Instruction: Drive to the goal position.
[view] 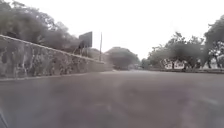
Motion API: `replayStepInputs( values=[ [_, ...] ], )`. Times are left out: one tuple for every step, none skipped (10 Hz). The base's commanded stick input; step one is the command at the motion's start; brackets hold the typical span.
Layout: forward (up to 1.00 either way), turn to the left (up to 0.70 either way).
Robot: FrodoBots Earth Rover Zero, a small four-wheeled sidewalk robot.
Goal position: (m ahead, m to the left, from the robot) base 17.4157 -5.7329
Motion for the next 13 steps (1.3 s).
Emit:
replayStepInputs(
  values=[
    [0.7,0.0],
    [0.7,0.0],
    [0.7,0.0],
    [0.7,0.0],
    [0.7,0.0],
    [0.7,0.0],
    [0.7,0.0],
    [0.7,0.0],
    [0.7,0.0],
    [0.7,-0.03],
    [0.7,-0.06],
    [0.7,0.0],
    [0.7,0.0]
  ],
)
